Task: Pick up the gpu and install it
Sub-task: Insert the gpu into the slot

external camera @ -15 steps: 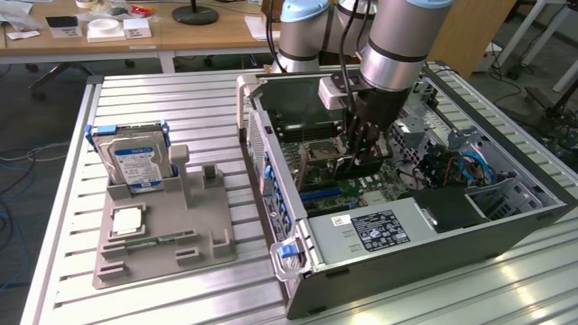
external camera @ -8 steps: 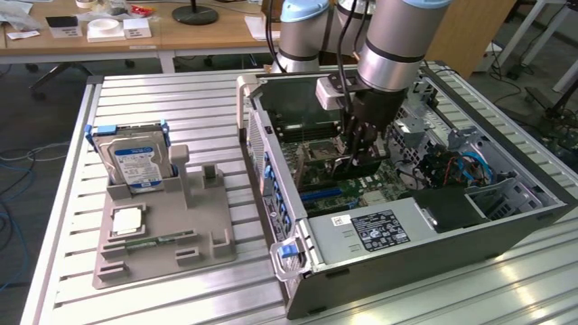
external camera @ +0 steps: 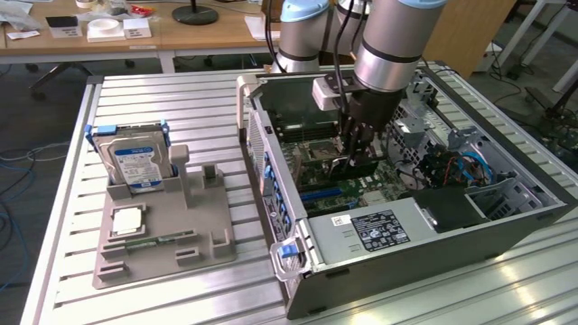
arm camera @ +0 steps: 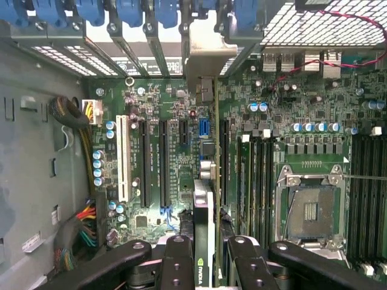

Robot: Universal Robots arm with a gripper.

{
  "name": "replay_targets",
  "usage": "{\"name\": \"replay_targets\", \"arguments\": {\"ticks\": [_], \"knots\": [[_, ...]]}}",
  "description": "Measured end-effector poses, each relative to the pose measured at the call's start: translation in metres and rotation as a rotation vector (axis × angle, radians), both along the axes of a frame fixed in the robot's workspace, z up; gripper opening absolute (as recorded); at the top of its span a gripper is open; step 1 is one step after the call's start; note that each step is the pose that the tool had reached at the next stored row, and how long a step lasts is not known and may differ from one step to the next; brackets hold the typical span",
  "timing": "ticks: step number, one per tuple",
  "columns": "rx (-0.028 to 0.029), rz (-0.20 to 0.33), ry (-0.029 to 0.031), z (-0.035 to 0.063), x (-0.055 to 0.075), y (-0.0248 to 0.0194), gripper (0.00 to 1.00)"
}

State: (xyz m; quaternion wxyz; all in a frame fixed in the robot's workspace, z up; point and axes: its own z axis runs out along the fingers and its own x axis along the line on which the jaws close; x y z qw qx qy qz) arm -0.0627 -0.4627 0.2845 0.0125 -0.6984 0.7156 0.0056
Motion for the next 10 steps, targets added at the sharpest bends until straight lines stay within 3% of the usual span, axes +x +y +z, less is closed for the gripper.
{"name": "replay_targets", "arguments": {"ticks": [10], "knots": [[-0.0002, 0.0, 0.0001, -0.001, -0.0033, 0.0, 0.27]]}}
